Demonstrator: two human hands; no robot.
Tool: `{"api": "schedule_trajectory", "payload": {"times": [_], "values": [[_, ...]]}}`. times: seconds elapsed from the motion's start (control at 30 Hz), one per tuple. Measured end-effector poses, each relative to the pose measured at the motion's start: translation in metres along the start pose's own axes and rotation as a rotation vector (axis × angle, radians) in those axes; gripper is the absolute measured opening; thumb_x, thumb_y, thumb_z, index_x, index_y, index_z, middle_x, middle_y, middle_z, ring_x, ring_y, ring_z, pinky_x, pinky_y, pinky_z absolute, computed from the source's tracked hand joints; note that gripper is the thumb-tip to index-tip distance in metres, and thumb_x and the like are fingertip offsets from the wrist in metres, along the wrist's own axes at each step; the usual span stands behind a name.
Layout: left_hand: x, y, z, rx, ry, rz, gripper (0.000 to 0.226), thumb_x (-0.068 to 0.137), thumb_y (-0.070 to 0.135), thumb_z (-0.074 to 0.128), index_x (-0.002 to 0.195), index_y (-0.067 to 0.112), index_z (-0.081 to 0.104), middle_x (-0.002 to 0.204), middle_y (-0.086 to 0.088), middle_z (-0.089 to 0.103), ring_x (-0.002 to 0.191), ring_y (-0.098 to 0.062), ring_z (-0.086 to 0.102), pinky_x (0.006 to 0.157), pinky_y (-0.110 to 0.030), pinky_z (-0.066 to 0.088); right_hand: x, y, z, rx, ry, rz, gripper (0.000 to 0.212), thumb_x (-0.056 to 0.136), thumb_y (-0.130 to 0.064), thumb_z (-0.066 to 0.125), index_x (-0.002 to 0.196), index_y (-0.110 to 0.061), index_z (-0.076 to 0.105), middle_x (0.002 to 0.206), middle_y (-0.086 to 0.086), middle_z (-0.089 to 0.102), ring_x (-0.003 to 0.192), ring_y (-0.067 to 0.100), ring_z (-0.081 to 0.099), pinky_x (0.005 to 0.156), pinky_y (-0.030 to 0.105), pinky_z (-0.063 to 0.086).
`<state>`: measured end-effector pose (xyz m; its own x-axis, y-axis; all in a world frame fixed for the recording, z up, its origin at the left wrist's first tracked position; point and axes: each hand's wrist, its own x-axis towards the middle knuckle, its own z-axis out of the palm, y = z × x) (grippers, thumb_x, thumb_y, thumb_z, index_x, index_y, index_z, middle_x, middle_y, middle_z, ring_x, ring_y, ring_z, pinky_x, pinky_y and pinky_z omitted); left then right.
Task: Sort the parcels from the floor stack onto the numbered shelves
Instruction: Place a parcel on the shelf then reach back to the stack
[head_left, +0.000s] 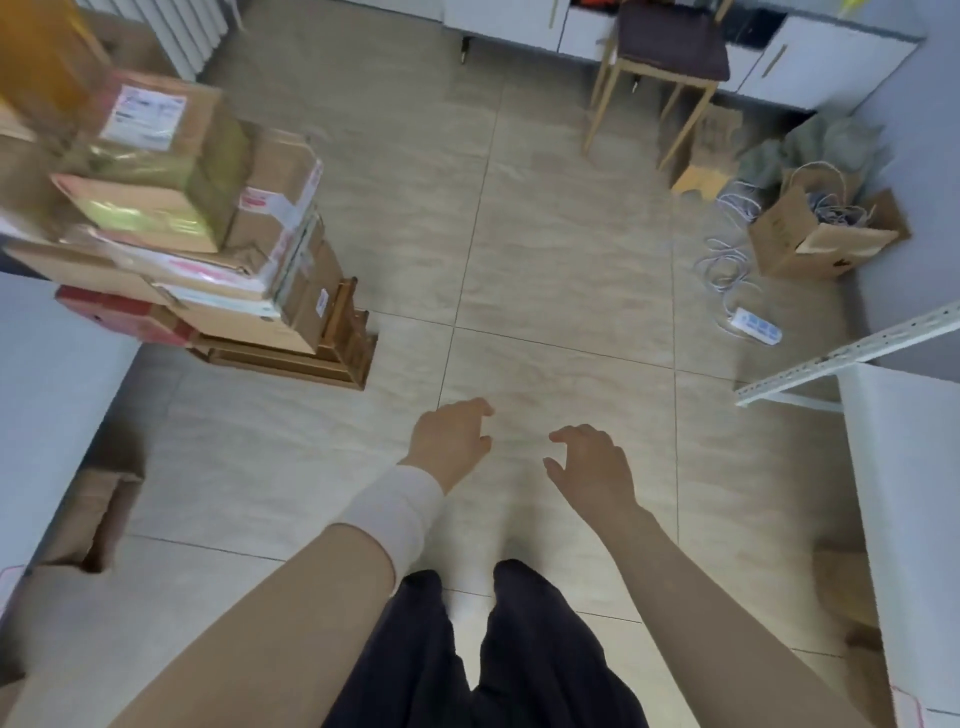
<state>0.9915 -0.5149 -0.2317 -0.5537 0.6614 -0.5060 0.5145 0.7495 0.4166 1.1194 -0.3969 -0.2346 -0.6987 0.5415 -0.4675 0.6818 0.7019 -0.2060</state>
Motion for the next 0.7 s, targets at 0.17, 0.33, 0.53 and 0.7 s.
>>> {"api": "schedule_trajectory", "payload": {"times": [0.17, 0.33, 0.53, 0.7], "values": [[-0.019, -0.08, -0.024, -0.105, 0.04, -0.143, 0.038, 0.094, 0.026, 0.05, 0.132, 0.023, 0.046, 0.121, -0.002, 0.061, 0.11, -0.022, 0.057, 0.091, -0.03, 0.041, 0.02, -0.081, 0.013, -0.032, -0.058, -0.128, 0.038, 0.095, -0.03, 0.047, 0.131, -0.02, 0.049, 0.133, 0.0, 0.049, 0.124, 0.022, 0.043, 0.096, 0.028, 0.032], [-0.014, -0.132, -0.056, -0.167, 0.122, -0.248, 0.038, 0.095, 0.026, 0.048, 0.133, 0.023, 0.045, 0.129, -0.001, 0.057, 0.114, -0.022, 0.056, 0.093, -0.031, 0.043, 0.058, -0.139, 0.008, -0.046, -0.08, -0.218, 0.038, 0.095, -0.029, 0.047, 0.131, -0.019, 0.049, 0.133, 0.0, 0.05, 0.122, 0.021, 0.044, 0.096, 0.029, 0.035], [-0.005, -0.179, -0.112, -0.251, 0.237, -0.364, 0.039, 0.095, 0.03, 0.049, 0.134, 0.026, 0.046, 0.131, 0.0, 0.057, 0.116, -0.024, 0.056, 0.094, -0.032, 0.046, 0.11, -0.219, -0.024, -0.008, -0.049, -0.352, 0.037, 0.094, -0.027, 0.049, 0.129, -0.018, 0.052, 0.132, 0.0, 0.053, 0.122, 0.02, 0.047, 0.097, 0.03, 0.037], [-0.004, -0.226, -0.177, -0.305, 0.339, -0.404, 0.038, 0.095, 0.027, 0.048, 0.133, 0.026, 0.047, 0.132, 0.002, 0.057, 0.116, -0.022, 0.056, 0.096, -0.034, 0.047, 0.142, -0.301, -0.051, 0.078, -0.001, -0.435, 0.037, 0.092, -0.029, 0.055, 0.127, -0.017, 0.056, 0.13, 0.002, 0.055, 0.123, 0.021, 0.048, 0.101, 0.034, 0.04]]}}
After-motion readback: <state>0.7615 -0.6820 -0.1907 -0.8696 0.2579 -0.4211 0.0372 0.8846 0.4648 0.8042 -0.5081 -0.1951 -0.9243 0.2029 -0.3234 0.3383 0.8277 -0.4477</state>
